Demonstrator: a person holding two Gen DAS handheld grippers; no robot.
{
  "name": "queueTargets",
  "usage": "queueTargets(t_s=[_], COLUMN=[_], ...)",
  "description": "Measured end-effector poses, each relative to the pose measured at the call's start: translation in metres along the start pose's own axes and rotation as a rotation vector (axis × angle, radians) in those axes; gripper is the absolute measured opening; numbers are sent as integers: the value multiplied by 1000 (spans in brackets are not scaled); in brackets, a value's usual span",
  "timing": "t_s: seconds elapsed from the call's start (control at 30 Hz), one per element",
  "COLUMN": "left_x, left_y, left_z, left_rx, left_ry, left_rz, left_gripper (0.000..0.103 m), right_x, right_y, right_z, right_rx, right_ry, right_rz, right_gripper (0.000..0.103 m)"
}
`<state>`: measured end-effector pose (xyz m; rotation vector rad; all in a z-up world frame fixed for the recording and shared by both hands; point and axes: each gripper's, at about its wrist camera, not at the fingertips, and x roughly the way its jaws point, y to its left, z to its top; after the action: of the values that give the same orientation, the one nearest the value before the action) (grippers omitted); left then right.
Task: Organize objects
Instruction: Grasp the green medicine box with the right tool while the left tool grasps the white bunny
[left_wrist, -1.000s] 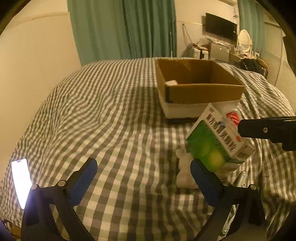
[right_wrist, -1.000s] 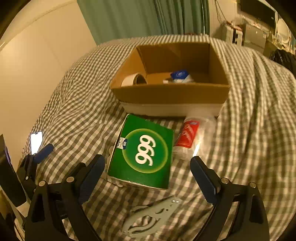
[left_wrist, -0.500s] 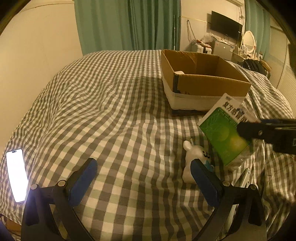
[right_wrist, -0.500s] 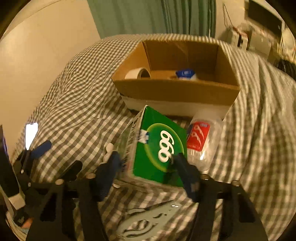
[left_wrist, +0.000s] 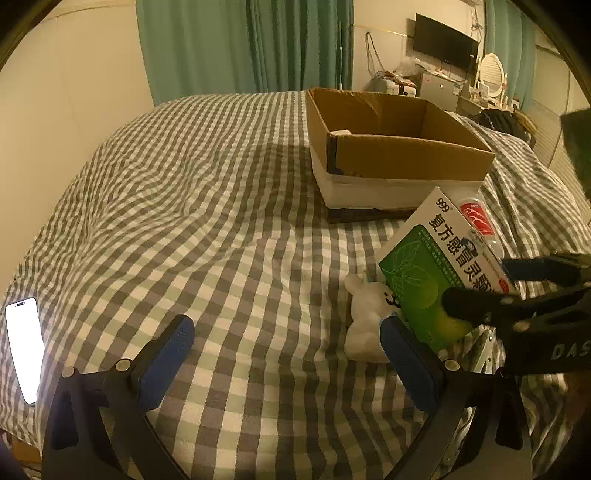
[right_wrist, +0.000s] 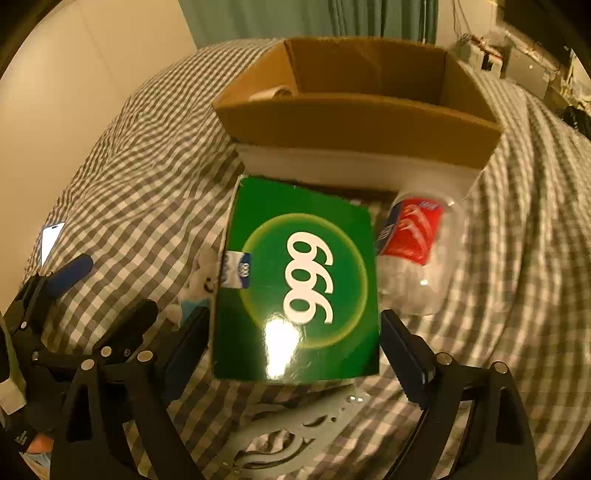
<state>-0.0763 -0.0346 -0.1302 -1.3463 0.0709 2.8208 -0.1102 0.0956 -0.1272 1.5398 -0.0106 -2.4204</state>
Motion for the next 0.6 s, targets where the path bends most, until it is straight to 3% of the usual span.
queueTargets(t_s=[0.17, 0.33, 0.6], left_x=[2, 4, 23], left_y=[2, -3, -33], left_z=[-1, 0, 8], left_rx=[-5, 6, 12], left_ry=[10, 18, 81], left_rz=[-6, -9, -116], left_gripper=[103, 103, 103], right_x=[-6, -37, -89], right_y=[4, 10, -12], right_z=[-2, 3, 10], right_rx=[-34, -87, -84], right_ry=[-29, -120, -259], right_rz=[3, -45, -132], right_gripper=[85, 83, 83])
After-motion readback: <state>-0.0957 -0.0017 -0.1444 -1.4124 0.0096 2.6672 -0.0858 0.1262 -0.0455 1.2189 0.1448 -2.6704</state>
